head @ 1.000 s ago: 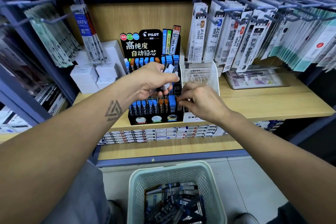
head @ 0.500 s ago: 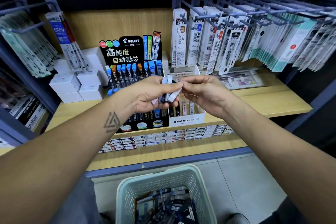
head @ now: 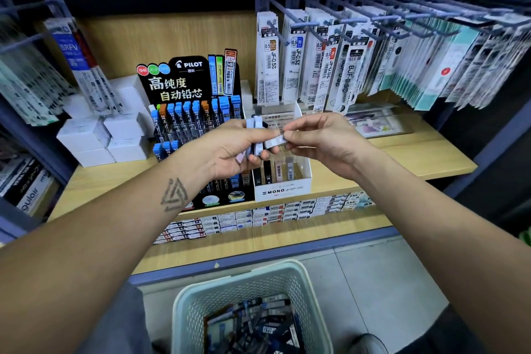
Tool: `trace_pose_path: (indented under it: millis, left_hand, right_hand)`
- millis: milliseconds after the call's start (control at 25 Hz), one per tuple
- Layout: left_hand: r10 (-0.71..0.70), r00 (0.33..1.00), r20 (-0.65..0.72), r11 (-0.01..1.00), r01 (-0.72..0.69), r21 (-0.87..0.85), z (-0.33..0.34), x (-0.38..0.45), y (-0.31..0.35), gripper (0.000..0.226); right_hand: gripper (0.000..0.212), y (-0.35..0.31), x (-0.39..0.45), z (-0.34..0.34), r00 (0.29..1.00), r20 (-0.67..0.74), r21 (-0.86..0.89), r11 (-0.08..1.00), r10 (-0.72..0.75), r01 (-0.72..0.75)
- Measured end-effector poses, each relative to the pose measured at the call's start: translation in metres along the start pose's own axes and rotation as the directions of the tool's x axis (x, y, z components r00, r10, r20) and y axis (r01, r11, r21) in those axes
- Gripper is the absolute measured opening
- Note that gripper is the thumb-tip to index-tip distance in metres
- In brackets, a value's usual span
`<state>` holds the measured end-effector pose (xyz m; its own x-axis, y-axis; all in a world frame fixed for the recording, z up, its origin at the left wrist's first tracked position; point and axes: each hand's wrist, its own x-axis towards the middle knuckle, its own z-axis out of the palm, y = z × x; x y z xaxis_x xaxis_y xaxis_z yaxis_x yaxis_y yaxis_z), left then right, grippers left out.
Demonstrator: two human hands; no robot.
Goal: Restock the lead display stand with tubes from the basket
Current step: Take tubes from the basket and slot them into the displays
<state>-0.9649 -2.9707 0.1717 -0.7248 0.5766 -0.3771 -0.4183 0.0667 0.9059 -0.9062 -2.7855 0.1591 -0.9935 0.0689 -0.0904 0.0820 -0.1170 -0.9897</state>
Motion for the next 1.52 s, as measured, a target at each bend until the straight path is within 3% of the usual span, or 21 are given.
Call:
trace_pose_path:
  millis: [120, 480, 720, 880, 1000, 1120, 1240, 1520]
  left_hand:
    - [0.039, 0.998, -0.051, 0.999, -0.038, 0.031, 0.000, 0.002, 0.000, 0.012]
    - [0.000, 0.992, -0.128, 1.000, -0.002, -0.014, -0.008, 0.005, 0.001, 0.020]
    - [0.016, 0.993, -0.116, 1.000, -0.015, 0.011, -0.005, 0.004, 0.001, 0.030]
    - [0.044, 0.987, -0.156, 0.995, -0.029, 0.095, -0.002, 0.004, 0.003, 0.036]
    - [0.075, 0.979, -0.188, 0.993, -0.056, 0.106, -0.004, 0.002, 0.005, 0.039]
    - [0.096, 0.981, -0.172, 0.988, -0.072, 0.139, -0.004, 0.001, 0.005, 0.040]
    - [0.097, 0.982, -0.162, 0.984, -0.070, 0.165, -0.004, 0.003, 0.003, 0.037]
    - [0.082, 0.987, -0.141, 0.982, -0.056, 0.179, -0.005, 0.003, 0.000, 0.021]
  right_hand:
    - [0.013, -0.005, 0.001, -0.002, 0.999, 0.037, -0.121, 0.993, 0.003, 0.001]
    - [0.045, -0.003, -0.001, -0.003, 0.997, 0.073, 0.117, 0.993, -0.015, 0.006]
    - [0.023, -0.001, 0.000, 0.001, 0.996, 0.022, 0.115, 0.990, -0.082, 0.079]
    - [0.019, -0.011, 0.004, -0.011, 0.975, -0.126, -0.068, 0.982, -0.183, 0.176]
    - [0.017, -0.012, 0.007, -0.020, 0.954, -0.132, -0.498, 0.850, -0.269, 0.171]
    - [0.012, 0.003, 0.010, -0.016, 0.967, -0.030, -0.830, 0.545, -0.255, 0.118]
    - [0.012, 0.015, 0.011, -0.011, 0.959, 0.005, -0.908, 0.401, -0.283, 0.123]
    - [0.008, 0.033, 0.006, 0.000, 0.967, 0.056, -0.935, 0.328, -0.247, 0.137]
